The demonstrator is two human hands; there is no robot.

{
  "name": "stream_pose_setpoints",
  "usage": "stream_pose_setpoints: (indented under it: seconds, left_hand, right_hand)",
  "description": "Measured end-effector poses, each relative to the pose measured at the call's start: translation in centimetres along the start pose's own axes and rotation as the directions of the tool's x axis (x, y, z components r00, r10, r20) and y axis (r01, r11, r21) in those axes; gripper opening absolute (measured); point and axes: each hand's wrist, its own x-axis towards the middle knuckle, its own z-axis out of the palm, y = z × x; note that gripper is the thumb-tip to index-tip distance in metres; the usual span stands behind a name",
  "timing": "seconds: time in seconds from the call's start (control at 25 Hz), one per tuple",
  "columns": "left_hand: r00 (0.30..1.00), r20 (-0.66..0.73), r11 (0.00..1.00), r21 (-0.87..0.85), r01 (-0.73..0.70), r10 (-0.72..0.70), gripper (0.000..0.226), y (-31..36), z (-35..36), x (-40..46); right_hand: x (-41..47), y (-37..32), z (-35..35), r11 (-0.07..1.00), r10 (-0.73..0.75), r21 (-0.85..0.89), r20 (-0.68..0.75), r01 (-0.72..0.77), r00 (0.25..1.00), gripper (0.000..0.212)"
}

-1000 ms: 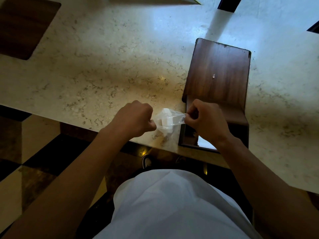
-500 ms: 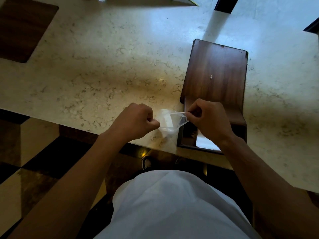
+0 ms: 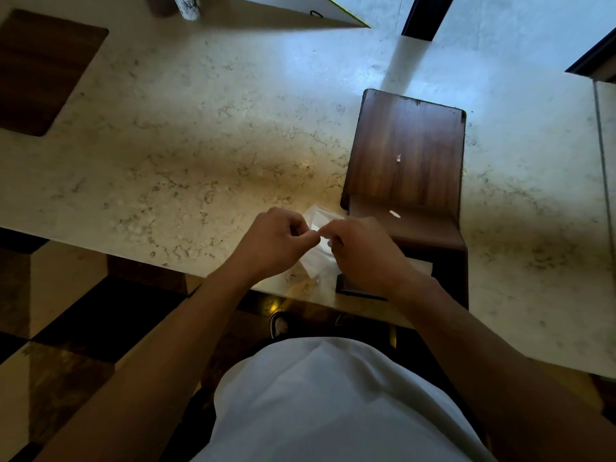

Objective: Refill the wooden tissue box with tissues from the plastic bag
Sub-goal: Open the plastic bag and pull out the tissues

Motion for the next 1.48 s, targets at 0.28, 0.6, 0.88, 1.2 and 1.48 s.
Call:
stream_pose_setpoints:
  seconds: [0.28,0.6,0.88,1.2,1.48]
  left_hand:
    - [0.997,0.024,0.996,-0.042,-0.073,0.074,0.027,0.4,1.1,-0.3]
    - [0.995,0.055,0.981,-0.18,-0.076,0.087,0.031,-0.7,2.6,-0.5]
    - [0.999,0.015,0.999,-0.017,-0.044,0.044,0.053,-3.8,2.0,1.4]
    - [0.917,0.384,0.989,0.055,-0.136,0.105,0.066,-4.8,1.1,2.8]
    - [0.927,0.347,0.983,0.058,-0.172,0.142,0.018,-4.6,2.3,3.0]
  right_hand:
    - [2.1,0.4,0.0,0.985,0.164,-0.075,0.183,-0.153,0.969,0.026]
    - [1.5,1.3,0.1,0.983,0.177,0.002,0.193,-0.181,0.965,0.023]
    - [-0.2,2.5,-0.6,0.979,0.111,0.15,0.17,-0.137,0.979,0.054]
    - [-1.5,2.9,-2.3,0.983,-0.071,0.178,0.182,0.038,0.981,0.023]
    - [-2.2,3.8,-2.0,0.971,-0.117,0.225,0.139,0.084,0.983,0.024]
